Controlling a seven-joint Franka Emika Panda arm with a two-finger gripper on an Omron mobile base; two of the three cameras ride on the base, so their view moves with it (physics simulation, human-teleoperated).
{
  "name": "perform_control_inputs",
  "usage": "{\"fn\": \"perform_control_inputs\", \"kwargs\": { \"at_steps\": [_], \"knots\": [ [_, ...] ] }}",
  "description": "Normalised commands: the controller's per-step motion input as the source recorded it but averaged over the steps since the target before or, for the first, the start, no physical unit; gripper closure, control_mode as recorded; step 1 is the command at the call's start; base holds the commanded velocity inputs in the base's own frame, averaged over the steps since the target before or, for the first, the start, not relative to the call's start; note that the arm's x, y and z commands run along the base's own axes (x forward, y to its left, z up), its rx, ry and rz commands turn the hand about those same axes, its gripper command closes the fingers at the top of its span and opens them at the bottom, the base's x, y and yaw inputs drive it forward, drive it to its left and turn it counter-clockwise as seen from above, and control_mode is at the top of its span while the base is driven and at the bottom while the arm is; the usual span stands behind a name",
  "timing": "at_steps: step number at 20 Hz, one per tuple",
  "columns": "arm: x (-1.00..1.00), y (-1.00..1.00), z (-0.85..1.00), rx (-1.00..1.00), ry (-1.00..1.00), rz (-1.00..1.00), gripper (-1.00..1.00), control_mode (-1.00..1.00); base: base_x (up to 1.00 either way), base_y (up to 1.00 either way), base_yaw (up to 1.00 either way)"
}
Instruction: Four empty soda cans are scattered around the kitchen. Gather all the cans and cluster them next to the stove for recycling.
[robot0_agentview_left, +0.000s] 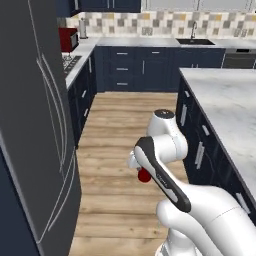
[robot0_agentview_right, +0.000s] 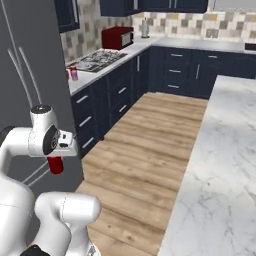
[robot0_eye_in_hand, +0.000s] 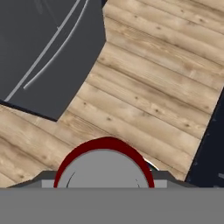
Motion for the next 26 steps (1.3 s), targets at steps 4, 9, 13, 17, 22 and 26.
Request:
{"fn": "perform_control_inputs", "kwargs": {
  "at_steps": [4, 9, 13, 17, 22, 26],
  "knots": [
    [0.00, 0.00, 0.00, 0.00, 0.00, 0.00, 1.00, 1.00, 0.75, 0.05, 0.00],
    [0.00, 0.00, 0.00, 0.00, 0.00, 0.00, 1.00, 1.00, 0.75, 0.05, 0.00],
    [0.00, 0.00, 0.00, 0.00, 0.00, 0.00, 1.00, 1.00, 0.75, 0.07, 0.00],
    [0.00, 0.00, 0.00, 0.00, 0.00, 0.00, 1.00, 1.00, 0.75, 0.07, 0.00],
    [0.00, 0.00, 0.00, 0.00, 0.00, 0.00, 1.00, 1.00, 0.75, 0.12, 0.03],
    [0.00, 0.00, 0.00, 0.00, 0.00, 0.00, 1.00, 1.00, 0.75, 0.14, 0.06]
  ]
}}
